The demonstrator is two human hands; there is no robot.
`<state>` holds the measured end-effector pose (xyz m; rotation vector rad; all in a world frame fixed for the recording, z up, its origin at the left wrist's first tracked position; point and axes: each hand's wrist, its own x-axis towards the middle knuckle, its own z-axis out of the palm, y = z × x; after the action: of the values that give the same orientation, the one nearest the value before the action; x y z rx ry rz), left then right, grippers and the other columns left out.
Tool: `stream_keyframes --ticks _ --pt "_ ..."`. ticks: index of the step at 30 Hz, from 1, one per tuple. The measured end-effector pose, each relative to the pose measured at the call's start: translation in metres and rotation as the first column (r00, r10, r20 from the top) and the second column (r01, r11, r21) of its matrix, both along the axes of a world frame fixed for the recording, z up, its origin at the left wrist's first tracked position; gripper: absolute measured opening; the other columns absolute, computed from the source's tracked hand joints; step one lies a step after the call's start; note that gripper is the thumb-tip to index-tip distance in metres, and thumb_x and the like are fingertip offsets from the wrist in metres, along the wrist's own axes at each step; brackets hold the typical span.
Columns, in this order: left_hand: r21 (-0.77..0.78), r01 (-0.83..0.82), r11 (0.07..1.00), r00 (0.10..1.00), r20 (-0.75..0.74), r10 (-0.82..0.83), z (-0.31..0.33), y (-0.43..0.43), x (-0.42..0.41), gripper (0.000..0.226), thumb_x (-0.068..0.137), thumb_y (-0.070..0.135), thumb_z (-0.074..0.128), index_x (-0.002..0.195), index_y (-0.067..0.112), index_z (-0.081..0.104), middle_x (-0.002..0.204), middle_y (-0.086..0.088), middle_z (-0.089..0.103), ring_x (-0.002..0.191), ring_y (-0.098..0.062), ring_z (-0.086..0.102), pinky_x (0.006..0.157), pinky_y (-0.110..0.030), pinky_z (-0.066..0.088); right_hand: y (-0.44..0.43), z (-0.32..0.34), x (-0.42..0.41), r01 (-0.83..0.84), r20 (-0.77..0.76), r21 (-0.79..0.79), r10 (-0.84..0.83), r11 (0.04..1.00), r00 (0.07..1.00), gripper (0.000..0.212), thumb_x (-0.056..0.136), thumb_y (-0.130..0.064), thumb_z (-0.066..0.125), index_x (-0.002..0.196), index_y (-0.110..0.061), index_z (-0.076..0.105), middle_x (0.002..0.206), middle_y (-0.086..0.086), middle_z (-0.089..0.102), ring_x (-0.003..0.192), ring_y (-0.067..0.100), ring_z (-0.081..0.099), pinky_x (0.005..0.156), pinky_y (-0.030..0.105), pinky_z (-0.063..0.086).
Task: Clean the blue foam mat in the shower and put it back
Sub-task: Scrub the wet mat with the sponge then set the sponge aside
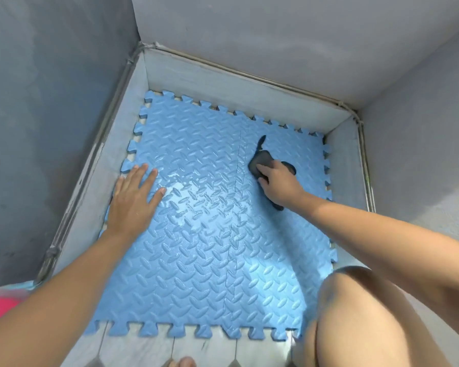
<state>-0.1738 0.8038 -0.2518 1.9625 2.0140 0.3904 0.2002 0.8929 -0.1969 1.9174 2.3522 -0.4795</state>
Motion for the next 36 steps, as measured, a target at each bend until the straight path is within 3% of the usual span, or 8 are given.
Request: stream_keyframes --ticks 5,9,12,14,19,25,30,36 --pt "0.027 -0.018 0.999 1.000 -0.015 0.019 -0.001 0.001 0.002 0.060 0.105 0.052 0.043 0.157 0.022 0.041 0.167 -0.001 0.031 0.157 -0.020 0.020 0.126 -0.042 0.009 -0.112 0.006 -0.024 -0.736 -0.137 -0.065 0.724 0.674 0.676 0.044 0.097 -0.033 0.057 0.140 -0.028 0.054 0.113 0.005 0.049 0.098 0.024 0.050 0.066 0.032 0.046" --pt "0.052 -0.030 0.998 1.000 -0.007 0.031 -0.002 -0.001 0.004 0.058 0.106 0.048 0.045 0.155 0.019 0.044 0.167 -0.004 0.032 0.156 -0.023 0.022 0.126 -0.043 0.009 -0.123 0.009 0.020 -0.917 -0.098 -0.134 0.916 0.375 0.389 0.042 0.099 -0.037 0.053 0.140 -0.030 0.052 0.118 0.004 0.050 0.103 0.023 0.051 0.055 0.026 0.038" --pt "0.066 -0.036 0.997 0.999 0.002 0.036 -0.001 0.000 0.007 0.053 0.106 0.041 0.049 0.153 0.016 0.048 0.165 -0.008 0.035 0.155 -0.026 0.024 0.126 -0.041 0.009 -0.089 0.002 0.071 -0.705 -0.018 -0.052 0.705 0.707 0.709 0.043 0.098 -0.032 0.054 0.140 -0.029 0.051 0.120 0.006 0.049 0.104 0.024 0.053 0.066 0.026 0.040" --pt "0.062 -0.062 0.996 0.998 0.014 0.061 -0.003 -0.008 0.010 0.049 0.106 0.035 0.051 0.150 0.013 0.052 0.163 -0.013 0.037 0.154 -0.029 0.026 0.125 -0.038 0.008 -0.072 -0.004 0.099 -0.246 0.028 0.037 0.246 0.968 0.969 0.044 0.096 -0.031 0.053 0.140 -0.030 0.048 0.124 0.009 0.049 0.108 0.030 0.056 0.078 0.033 0.046" --pt "0.074 -0.100 0.992 0.995 0.011 0.099 -0.009 -0.058 0.006 0.048 0.104 0.031 0.056 0.149 0.012 0.052 0.161 -0.014 0.040 0.153 -0.034 0.028 0.125 -0.053 0.018 -0.048 -0.007 0.106 0.520 -0.057 -0.025 -0.520 0.854 0.852 0.041 0.093 -0.027 0.051 0.134 -0.020 0.051 0.133 0.021 0.048 0.112 0.041 0.055 0.098 0.041 0.044" --pt "0.063 -0.166 0.984 0.986 0.033 0.164 -0.007 -0.110 -0.002 0.058 0.100 0.042 0.046 0.148 0.010 0.053 0.160 -0.012 0.043 0.152 -0.033 0.031 0.123 -0.049 0.021 -0.103 0.008 0.019 -0.047 -0.117 -0.057 0.040 0.997 0.992 0.042 0.095 -0.033 0.055 0.137 -0.031 0.053 0.129 0.005 0.049 0.109 0.027 0.056 0.088 0.037 0.048" --pt "0.022 -0.142 0.990 0.989 0.044 0.141 -0.003 -0.132 -0.007 0.061 0.101 0.045 0.043 0.153 0.013 0.047 0.165 -0.007 0.035 0.154 -0.026 0.028 0.127 -0.042 0.015 -0.127 0.000 -0.059 -0.693 -0.255 -0.092 0.655 0.715 0.711 0.043 0.092 -0.032 0.061 0.135 -0.031 0.061 0.115 0.000 0.053 0.104 0.018 0.054 0.072 0.033 0.050" --pt "0.032 -0.135 0.990 0.991 0.019 0.134 0.000 -0.134 -0.004 0.059 0.104 0.044 0.041 0.154 0.014 0.044 0.165 -0.006 0.035 0.154 -0.024 0.028 0.128 -0.041 0.014 -0.039 -0.008 -0.002 -0.267 -0.140 0.090 0.277 0.960 0.950 0.041 0.095 -0.025 0.058 0.135 -0.030 0.060 0.123 0.007 0.055 0.115 0.028 0.054 0.088 0.039 0.050"
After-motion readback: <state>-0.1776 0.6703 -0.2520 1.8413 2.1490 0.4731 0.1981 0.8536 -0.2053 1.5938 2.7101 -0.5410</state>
